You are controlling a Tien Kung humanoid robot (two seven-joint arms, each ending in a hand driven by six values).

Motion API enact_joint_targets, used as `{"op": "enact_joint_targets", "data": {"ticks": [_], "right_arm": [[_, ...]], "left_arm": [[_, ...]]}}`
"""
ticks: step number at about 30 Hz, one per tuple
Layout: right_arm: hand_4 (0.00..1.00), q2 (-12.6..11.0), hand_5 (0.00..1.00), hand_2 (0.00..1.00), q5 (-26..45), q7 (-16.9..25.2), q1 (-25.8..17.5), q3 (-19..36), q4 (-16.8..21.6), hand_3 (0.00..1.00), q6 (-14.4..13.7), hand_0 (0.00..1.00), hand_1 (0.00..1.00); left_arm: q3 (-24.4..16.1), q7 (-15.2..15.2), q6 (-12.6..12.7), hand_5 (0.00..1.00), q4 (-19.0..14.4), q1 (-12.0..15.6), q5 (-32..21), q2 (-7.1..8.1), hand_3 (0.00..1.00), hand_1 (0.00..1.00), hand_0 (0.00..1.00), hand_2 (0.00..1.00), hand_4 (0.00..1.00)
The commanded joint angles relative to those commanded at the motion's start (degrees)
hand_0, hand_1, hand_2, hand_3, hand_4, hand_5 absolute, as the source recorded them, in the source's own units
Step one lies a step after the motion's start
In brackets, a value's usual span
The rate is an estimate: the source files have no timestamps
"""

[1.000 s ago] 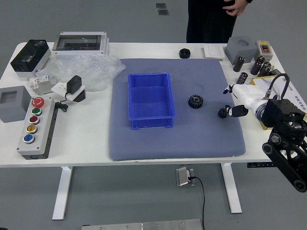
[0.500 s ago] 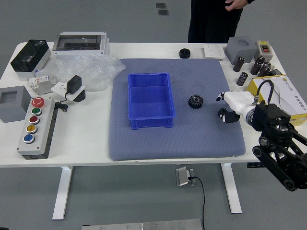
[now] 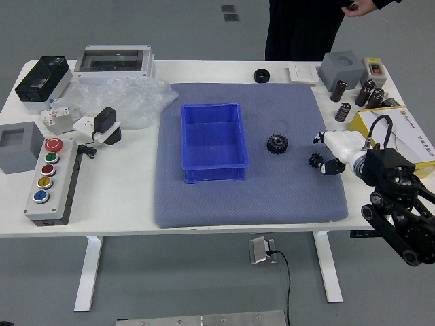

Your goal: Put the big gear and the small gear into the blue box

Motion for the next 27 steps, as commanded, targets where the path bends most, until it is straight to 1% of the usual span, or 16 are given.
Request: {"op": "enact_joint_targets", "data": {"ticks": [19,20,25,26,27], "right_arm": [[0.597,1.1,0.163,0.796,0.5,-0.3,0.7,-0.8,-1.1,0.806,0.8,0.737,0.703],[0.594,1.1,0.161,0.773,0.6,-0.4,0.7,-0.8,-1.2,0.781,0.8,0.733,0.698],[0.594,1.2,0.161,0.773,0.5,-0.4,0.4,-0.8,-1.5,0.781,0.8,0.733,0.698],[0.589,1.3,0.156,0.728,0.5,-0.4,0.4,-0.8,-1.5,0.720,0.7,0.696,0.657],[0.589,1.3,0.156,0.728,0.5,-0.4,0.4,-0.8,-1.6,0.720,0.7,0.696,0.657]], "left_arm": [[-0.1,0.1,0.0,0.380,0.0,0.1,0.2,-0.01,0.754,0.785,0.824,0.779,0.660],[-0.1,0.1,-0.1,0.380,0.0,0.0,0.2,-0.02,0.754,0.785,0.823,0.779,0.661],[-0.1,0.1,-0.1,0.380,0.0,0.1,0.4,0.01,0.754,0.785,0.823,0.779,0.661],[-0.1,0.1,-0.1,0.381,0.0,0.1,0.4,0.02,0.754,0.785,0.824,0.779,0.660],[-0.1,0.1,-0.1,0.381,0.0,0.1,0.4,0.03,0.754,0.785,0.824,0.779,0.660]]}}
